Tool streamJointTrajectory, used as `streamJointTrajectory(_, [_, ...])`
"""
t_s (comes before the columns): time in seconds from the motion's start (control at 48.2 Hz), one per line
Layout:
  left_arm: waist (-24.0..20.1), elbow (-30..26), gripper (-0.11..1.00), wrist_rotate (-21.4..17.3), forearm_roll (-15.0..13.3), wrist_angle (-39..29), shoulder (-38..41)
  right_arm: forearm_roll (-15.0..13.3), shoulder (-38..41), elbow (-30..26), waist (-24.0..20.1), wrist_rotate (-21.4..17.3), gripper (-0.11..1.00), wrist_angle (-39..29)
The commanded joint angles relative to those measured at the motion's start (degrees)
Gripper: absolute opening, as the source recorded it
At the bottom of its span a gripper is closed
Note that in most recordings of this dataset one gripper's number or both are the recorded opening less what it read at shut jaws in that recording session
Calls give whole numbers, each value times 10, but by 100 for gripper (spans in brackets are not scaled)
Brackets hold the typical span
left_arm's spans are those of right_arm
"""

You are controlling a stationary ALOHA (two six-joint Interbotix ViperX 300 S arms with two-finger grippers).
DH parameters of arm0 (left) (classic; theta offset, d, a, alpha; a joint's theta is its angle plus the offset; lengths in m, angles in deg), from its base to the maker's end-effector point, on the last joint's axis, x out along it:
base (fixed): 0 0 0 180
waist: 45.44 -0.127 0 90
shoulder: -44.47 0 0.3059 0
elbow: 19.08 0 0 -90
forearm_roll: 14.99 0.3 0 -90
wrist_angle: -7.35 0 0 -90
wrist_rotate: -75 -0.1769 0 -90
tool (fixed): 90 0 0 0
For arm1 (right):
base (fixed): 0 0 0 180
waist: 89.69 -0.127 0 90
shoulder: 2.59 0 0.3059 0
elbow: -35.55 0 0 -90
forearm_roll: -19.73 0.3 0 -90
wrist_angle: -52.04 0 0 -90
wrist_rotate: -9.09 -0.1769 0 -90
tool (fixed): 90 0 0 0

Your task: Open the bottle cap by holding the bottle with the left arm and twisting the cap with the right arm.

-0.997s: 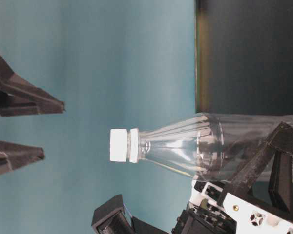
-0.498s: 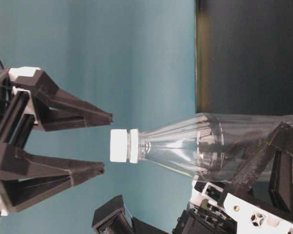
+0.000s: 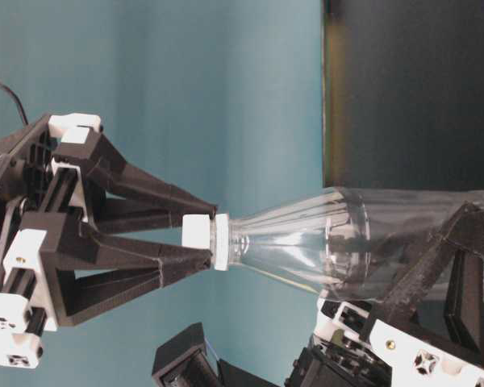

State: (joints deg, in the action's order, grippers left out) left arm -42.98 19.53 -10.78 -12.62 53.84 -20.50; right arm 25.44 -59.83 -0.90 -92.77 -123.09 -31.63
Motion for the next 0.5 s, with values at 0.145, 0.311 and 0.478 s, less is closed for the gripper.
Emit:
streamJointTrajectory(0.145, [3, -4, 81, 2, 2, -4, -2, -1, -1, -3, -2, 54, 37, -5])
streamJointTrajectory(0.311, [3, -5, 81, 2, 2, -4, -2, -1, -1, -4, -1, 179, 37, -12])
streamJointTrajectory(0.478, [4, -5, 81, 2, 2, -4, -1, 0, 0, -7, -1, 327, 37, -13])
